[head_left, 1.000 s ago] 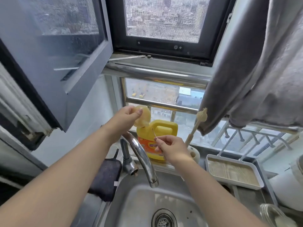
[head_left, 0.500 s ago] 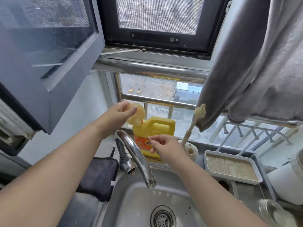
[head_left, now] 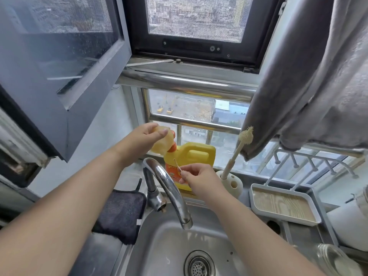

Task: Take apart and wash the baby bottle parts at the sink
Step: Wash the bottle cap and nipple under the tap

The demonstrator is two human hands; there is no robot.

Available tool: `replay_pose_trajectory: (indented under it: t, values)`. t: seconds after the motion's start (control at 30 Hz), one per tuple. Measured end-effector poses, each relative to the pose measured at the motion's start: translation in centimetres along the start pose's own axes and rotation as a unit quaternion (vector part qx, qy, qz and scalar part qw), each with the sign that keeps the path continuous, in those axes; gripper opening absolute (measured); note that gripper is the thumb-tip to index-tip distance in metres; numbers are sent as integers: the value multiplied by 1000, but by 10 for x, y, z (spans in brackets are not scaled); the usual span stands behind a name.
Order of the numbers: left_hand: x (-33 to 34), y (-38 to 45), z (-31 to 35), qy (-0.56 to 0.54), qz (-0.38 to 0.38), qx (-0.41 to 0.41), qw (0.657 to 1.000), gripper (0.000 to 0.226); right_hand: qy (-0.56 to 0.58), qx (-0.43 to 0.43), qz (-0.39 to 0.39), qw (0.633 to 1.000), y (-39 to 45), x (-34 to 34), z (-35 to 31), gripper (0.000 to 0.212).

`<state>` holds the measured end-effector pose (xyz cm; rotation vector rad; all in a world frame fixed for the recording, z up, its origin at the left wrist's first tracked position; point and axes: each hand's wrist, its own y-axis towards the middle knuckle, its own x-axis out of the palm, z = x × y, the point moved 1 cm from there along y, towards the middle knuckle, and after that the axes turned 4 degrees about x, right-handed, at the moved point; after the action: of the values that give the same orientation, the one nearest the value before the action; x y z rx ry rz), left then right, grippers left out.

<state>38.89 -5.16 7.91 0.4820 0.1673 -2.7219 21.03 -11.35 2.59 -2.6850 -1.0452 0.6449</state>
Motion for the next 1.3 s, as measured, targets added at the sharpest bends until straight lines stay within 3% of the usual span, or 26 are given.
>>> replay_pose_trajectory:
  t: [0.1, 0.23, 0.37, 0.53, 0.9, 1.1, 1.3]
  values:
    - [0, -1, 0, 16, 5, 7, 1000, 57, 23, -4, -5, 1000, -1, 0, -3, 16]
    - [-4, -6, 1, 20, 1, -1, 1000, 69, 49, -3, -12, 999, -2, -2, -5, 16]
    - [-1, -2, 6, 41, 26, 8, 999, 33, 53, 3, -8, 999, -1, -5, -5, 17]
    - [-1, 3, 9, 41, 17, -2, 999, 20, 46, 12, -8, 999, 0, -5, -7, 17]
    - [1, 6, 0, 65, 15, 15, 998, 29, 53, 4, -6, 999, 7, -1, -10, 16]
    - [-5, 7, 2, 122, -18, 31, 992, 9, 67, 13, -6, 998, 9, 3, -12, 14]
    - [-4, 8, 0, 157, -9, 51, 986, 16, 65, 24, -1, 998, 12, 3, -15, 14]
